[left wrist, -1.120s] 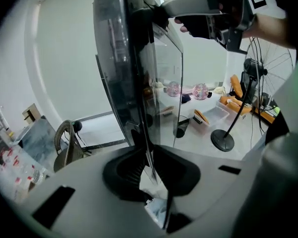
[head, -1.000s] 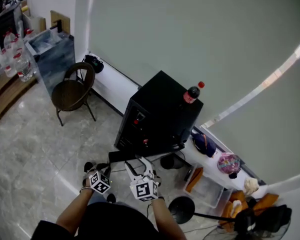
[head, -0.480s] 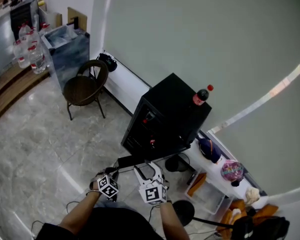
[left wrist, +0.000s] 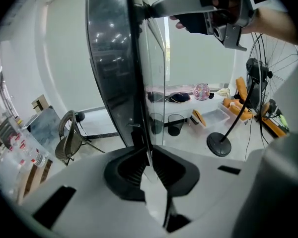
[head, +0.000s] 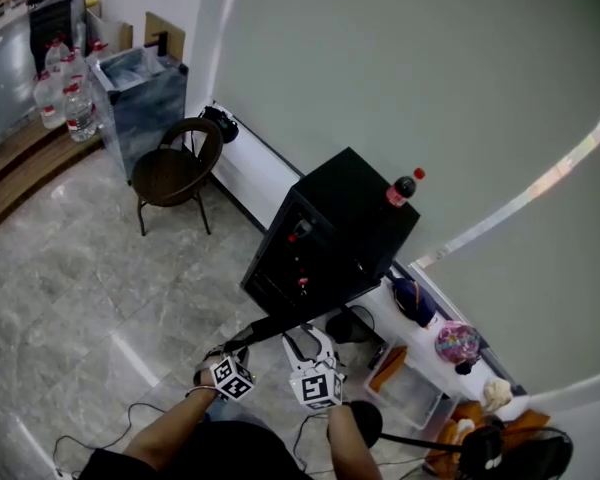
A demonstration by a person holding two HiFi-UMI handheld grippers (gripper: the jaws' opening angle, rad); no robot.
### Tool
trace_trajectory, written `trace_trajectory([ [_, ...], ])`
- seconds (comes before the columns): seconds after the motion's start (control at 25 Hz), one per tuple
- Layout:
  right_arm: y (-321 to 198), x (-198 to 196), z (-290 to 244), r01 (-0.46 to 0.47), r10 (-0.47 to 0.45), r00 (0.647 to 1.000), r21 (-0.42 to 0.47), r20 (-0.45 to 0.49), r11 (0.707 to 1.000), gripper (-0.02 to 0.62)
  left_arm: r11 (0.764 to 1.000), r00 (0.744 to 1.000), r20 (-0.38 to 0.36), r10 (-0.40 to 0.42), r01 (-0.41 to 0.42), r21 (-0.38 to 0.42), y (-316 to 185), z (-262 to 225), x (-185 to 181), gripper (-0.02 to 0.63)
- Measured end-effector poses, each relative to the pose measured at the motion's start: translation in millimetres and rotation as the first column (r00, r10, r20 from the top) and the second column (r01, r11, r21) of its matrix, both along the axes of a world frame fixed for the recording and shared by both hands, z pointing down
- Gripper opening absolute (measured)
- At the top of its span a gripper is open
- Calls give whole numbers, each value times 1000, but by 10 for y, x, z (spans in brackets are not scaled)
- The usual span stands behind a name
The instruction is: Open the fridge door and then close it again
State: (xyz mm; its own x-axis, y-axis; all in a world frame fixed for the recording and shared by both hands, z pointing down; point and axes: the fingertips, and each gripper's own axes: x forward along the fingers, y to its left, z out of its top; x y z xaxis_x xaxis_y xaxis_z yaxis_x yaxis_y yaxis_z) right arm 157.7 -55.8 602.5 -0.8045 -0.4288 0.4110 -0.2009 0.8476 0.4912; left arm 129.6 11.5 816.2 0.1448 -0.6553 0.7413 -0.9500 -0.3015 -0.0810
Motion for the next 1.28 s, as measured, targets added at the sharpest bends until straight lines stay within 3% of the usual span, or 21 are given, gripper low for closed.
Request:
trace_trajectory([
  [0.4,136,311,-30,3,1,998,52,-62,999,183,999,999,10,33,-33,-24,161,1,410,38],
  [0.8,247,604,-20,96,-84,988,93,-128,991,196,999,999,-15,-39,38,-36,304,10,765,37],
  [1.0,279,614,11,114,-103,987,87,-121,990,183,999,999,-23,-36,35,-21,315,-47,786,37],
  [1.28,216,471,3,51,-41,994,94,-102,994,172,1000,1000,10,28,-28,-4,231,-29,600,37],
])
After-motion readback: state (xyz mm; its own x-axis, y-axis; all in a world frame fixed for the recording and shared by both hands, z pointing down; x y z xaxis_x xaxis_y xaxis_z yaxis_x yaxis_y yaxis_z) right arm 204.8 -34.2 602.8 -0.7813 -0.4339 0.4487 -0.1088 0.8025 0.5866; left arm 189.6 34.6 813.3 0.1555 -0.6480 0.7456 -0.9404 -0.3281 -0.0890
